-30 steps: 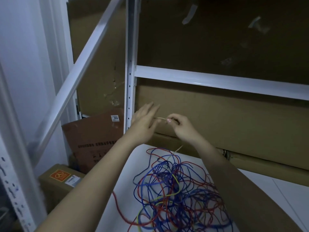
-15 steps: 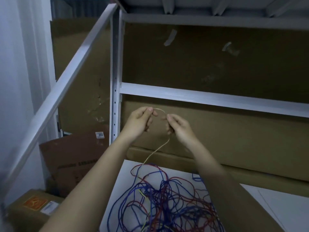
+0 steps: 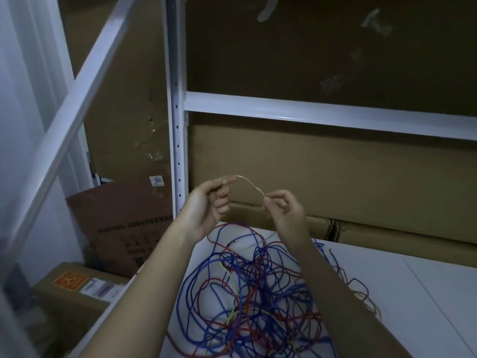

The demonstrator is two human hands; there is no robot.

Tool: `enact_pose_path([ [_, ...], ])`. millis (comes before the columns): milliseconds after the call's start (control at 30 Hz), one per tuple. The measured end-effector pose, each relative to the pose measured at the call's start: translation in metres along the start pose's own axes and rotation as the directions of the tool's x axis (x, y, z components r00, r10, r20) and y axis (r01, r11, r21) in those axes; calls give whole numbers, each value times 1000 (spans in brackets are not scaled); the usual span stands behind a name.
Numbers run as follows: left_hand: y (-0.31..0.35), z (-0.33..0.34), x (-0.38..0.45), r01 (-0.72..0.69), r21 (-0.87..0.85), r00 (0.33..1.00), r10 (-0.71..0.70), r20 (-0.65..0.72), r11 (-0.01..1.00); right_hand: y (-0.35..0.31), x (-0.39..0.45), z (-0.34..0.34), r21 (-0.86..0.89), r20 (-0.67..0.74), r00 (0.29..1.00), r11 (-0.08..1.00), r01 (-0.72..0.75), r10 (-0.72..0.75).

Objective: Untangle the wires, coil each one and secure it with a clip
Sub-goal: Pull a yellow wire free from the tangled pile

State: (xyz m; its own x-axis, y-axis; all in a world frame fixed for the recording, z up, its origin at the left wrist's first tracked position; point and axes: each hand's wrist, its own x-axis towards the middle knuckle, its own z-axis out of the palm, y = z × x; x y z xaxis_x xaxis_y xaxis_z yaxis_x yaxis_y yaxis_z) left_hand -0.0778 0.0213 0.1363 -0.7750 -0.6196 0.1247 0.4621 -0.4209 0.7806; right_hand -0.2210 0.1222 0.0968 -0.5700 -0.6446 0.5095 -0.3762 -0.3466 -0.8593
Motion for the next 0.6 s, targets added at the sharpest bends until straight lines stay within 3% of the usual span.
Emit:
enact_pose_path([
  [100, -11, -11, -7, -7, 14, 1000, 7, 8, 1000, 17, -12, 4, -211, 20, 999, 976, 45, -41],
  [300, -25, -31, -18, 2, 111, 1000, -1, -6, 994, 50, -30, 13, -569, 313, 946, 781, 259, -86],
  [433, -34, -37, -18, -32, 125, 999, 36, -30, 992, 52, -38, 25, -584, 459, 883, 713, 387, -103],
  [600, -45, -47, -14, -120, 231, 978, 155, -140, 965, 49, -51, 31, -533, 512, 854, 748, 396, -87],
])
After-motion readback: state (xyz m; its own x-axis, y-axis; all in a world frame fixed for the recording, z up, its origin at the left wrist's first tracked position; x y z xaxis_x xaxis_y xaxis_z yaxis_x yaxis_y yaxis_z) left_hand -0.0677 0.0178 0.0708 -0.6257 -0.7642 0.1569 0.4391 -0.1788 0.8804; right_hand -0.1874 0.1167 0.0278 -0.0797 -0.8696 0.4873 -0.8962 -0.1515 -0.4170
